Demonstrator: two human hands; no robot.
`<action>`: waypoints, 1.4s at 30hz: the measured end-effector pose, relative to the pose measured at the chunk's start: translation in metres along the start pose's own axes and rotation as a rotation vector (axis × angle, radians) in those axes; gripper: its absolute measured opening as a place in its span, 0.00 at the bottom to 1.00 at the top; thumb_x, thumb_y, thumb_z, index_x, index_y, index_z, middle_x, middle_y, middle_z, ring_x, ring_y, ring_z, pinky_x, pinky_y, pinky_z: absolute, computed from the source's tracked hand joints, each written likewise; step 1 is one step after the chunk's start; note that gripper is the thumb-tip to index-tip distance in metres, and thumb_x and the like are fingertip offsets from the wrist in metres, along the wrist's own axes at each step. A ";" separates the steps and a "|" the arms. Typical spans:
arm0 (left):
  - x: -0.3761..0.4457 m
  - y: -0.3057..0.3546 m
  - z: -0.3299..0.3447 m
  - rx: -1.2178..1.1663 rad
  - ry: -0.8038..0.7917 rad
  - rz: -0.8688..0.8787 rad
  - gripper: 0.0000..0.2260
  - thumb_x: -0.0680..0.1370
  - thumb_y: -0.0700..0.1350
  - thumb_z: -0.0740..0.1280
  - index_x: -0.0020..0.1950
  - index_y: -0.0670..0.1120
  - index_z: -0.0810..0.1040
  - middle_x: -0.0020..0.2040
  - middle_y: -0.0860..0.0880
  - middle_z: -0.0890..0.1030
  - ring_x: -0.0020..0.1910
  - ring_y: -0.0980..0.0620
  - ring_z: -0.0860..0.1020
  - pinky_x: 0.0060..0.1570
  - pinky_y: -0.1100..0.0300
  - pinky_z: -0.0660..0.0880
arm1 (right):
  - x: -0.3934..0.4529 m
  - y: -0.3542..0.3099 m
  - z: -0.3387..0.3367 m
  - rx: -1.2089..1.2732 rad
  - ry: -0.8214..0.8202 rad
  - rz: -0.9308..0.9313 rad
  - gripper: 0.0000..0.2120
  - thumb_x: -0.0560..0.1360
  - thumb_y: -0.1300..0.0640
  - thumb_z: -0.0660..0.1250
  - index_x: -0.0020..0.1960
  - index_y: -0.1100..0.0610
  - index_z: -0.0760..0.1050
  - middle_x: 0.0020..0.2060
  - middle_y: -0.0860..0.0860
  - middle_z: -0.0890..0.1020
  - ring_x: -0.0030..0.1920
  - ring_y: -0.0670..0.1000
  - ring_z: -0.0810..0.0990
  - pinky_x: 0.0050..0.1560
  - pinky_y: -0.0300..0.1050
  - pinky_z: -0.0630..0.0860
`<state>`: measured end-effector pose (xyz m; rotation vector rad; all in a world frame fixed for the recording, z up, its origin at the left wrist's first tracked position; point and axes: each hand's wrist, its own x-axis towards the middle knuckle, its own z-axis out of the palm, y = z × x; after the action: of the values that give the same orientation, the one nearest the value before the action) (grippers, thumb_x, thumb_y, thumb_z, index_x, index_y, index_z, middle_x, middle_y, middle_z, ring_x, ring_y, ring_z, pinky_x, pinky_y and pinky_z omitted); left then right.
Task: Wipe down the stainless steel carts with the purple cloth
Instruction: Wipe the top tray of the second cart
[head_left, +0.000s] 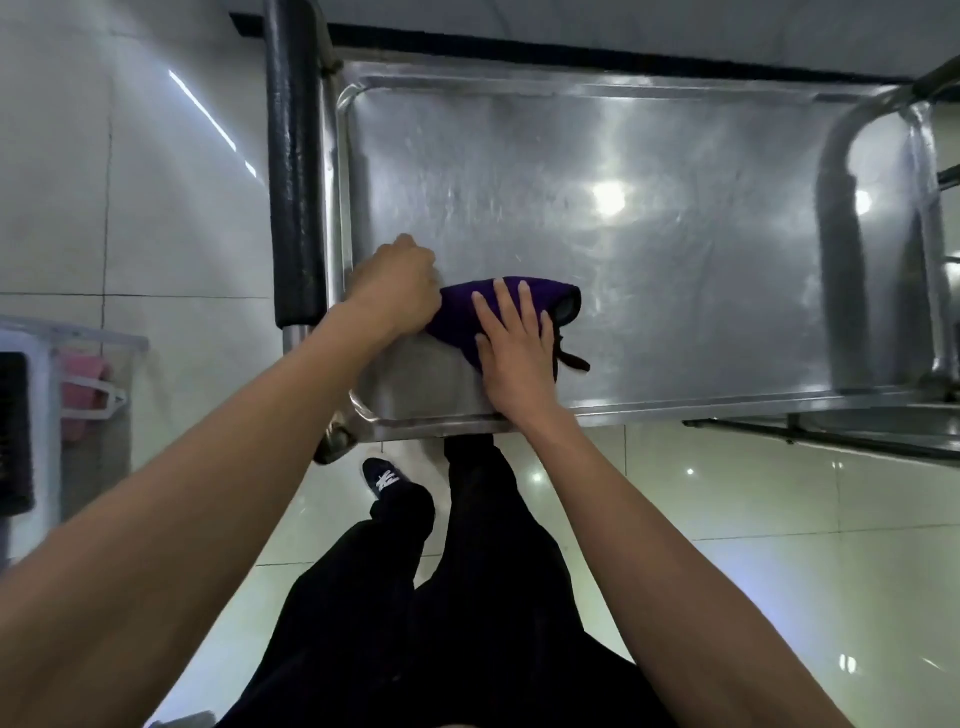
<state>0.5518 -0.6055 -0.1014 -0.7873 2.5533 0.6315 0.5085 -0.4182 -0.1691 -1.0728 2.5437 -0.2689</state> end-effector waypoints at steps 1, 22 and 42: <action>0.002 0.000 -0.003 -0.037 0.024 -0.023 0.08 0.80 0.41 0.57 0.45 0.43 0.75 0.56 0.43 0.75 0.49 0.43 0.76 0.47 0.47 0.76 | 0.015 0.002 -0.003 0.000 -0.003 -0.010 0.25 0.84 0.53 0.54 0.80 0.49 0.56 0.81 0.51 0.52 0.81 0.55 0.44 0.78 0.61 0.47; -0.007 0.010 0.036 -0.086 0.138 -0.295 0.19 0.82 0.51 0.59 0.73 0.51 0.70 0.79 0.49 0.60 0.80 0.48 0.52 0.75 0.39 0.59 | 0.305 -0.053 -0.063 -0.115 0.016 -0.282 0.25 0.85 0.53 0.50 0.81 0.50 0.54 0.81 0.52 0.53 0.80 0.58 0.47 0.77 0.64 0.48; -0.168 0.041 0.133 -0.096 0.377 -0.267 0.13 0.79 0.44 0.65 0.61 0.46 0.82 0.63 0.47 0.79 0.66 0.44 0.74 0.59 0.48 0.71 | 0.078 -0.051 -0.006 -0.115 -0.196 -0.513 0.26 0.83 0.50 0.52 0.80 0.48 0.55 0.81 0.49 0.53 0.81 0.54 0.46 0.77 0.63 0.51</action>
<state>0.6864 -0.4339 -0.1165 -1.3673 2.6864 0.5646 0.4890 -0.5089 -0.1676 -1.6978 2.0992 -0.1385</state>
